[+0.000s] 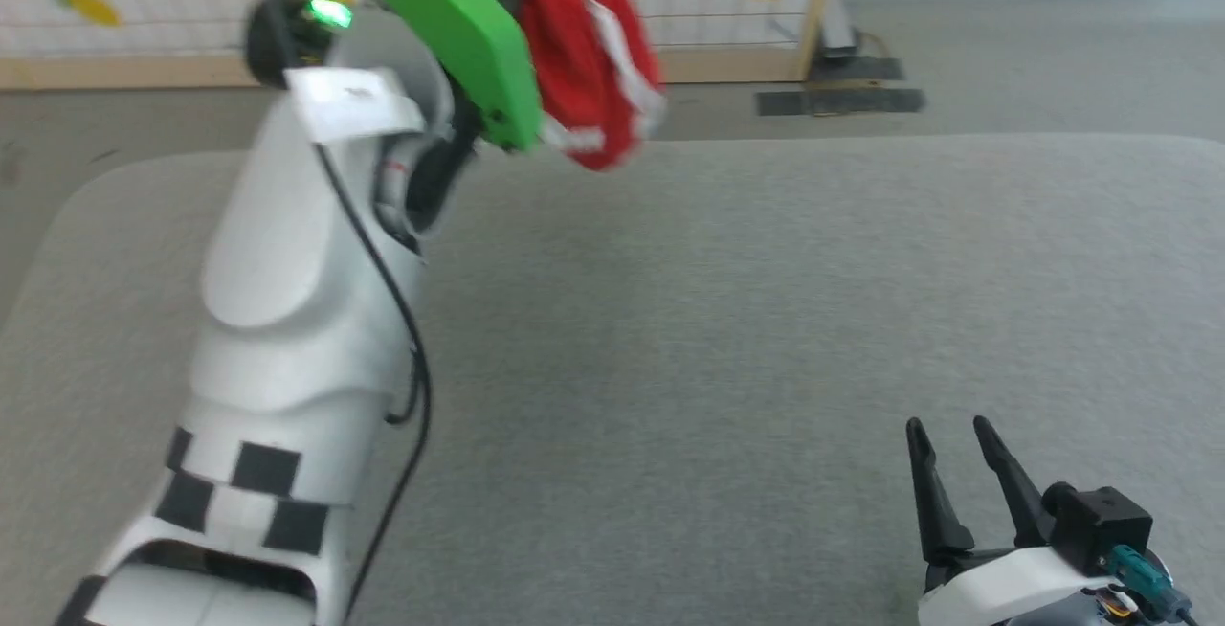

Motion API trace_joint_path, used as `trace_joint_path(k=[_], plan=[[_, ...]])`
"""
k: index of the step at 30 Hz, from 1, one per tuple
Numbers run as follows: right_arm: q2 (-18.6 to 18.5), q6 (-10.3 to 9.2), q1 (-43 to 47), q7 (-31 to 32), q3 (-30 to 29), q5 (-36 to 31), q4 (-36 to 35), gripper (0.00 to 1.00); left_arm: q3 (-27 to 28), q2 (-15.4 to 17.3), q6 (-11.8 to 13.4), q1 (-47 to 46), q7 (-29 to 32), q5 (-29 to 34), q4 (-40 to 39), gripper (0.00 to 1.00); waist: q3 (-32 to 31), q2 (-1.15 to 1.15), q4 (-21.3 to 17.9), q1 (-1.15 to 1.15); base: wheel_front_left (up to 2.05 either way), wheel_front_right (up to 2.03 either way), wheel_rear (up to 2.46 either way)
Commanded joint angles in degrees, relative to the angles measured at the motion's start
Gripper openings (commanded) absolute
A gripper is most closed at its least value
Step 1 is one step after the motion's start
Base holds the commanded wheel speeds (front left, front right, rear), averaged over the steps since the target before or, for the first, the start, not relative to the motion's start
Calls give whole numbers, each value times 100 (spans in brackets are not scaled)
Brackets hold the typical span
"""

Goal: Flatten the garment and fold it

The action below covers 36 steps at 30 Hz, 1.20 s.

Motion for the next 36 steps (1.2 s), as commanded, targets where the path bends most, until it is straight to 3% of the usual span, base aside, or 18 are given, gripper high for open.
trace_joint_path(k=[1, 8, 14, 17, 18, 22, 28, 36], plan=[[-4, -6, 34, -46, -18, 49, 6, 100, -155, -22, -34, 234, 91, -41, 20, 0, -17, 0, -499, 0, 0, 0, 0], [-4, -6, 44, -69, -17, 130, 57, 100, -1486, -66, -40, 1356, 461, -201, 353, 0, 117, 0, -741, 0, 0, 0, 0], [-4, -6, 71, -78, -35, 162, 104, 100, -2754, -7, -41, 2292, 837, -566, 584, 0, 122, 0, -719, 0, 0, 0, 0], [-4, -6, 90, -81, -55, 136, 109, 100, -2991, 21, -41, 2563, 1037, -902, 616, 0, 88, 0, -605, 0, 0, 0, 0], [-4, -6, 94, -81, -58, 131, 107, 100, -2975, 27, -41, 2592, 1049, -984, 615, 100, 70, 0, -562, 0, 0, 0, 0], [-4, -6, 135, -83, -56, 123, 115, 100, -2552, 17, 41, 2601, 900, -1413, 466, 100, -71, 0, -374, 0, 0, 0, 0], [-4, -6, 174, -84, -93, 196, 120, 100, -1345, 114, 505, 2616, 100, -2099, -132, 100, -283, 0, -109, 0, 0, 0, 0], [-4, -6, 173, -84, -78, 306, 159, 100, -385, 802, 1107, 3173, -1632, -1680, -613, 100, -451, 0, 98, 0, 0, 0, 0]])
